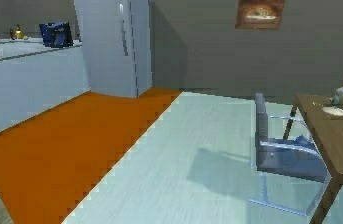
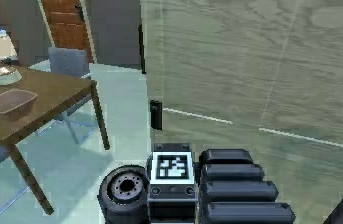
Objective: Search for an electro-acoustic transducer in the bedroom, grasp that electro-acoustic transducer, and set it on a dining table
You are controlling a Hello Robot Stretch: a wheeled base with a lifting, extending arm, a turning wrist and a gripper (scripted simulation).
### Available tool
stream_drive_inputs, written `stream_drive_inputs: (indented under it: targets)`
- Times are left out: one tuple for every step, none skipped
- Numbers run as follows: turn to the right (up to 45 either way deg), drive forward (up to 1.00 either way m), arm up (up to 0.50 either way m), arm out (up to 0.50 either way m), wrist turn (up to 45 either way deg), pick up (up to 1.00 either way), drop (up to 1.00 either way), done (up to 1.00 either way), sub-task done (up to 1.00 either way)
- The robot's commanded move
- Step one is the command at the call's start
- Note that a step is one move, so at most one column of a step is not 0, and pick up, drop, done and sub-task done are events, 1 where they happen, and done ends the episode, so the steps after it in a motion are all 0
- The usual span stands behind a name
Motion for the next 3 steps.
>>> stream_drive_inputs:
  targets:
    - [0.0, 1.0, 0.0, 0.0, 0.0, 0.0, 0.0, 0.0, 0.0]
    - [-24.0, 0.0, 0.0, 0.0, 0.0, 0.0, 0.0, 0.0, 0.0]
    - [0.0, 0.1, 0.0, 0.0, 0.0, 0.0, 0.0, 0.0, 0.0]
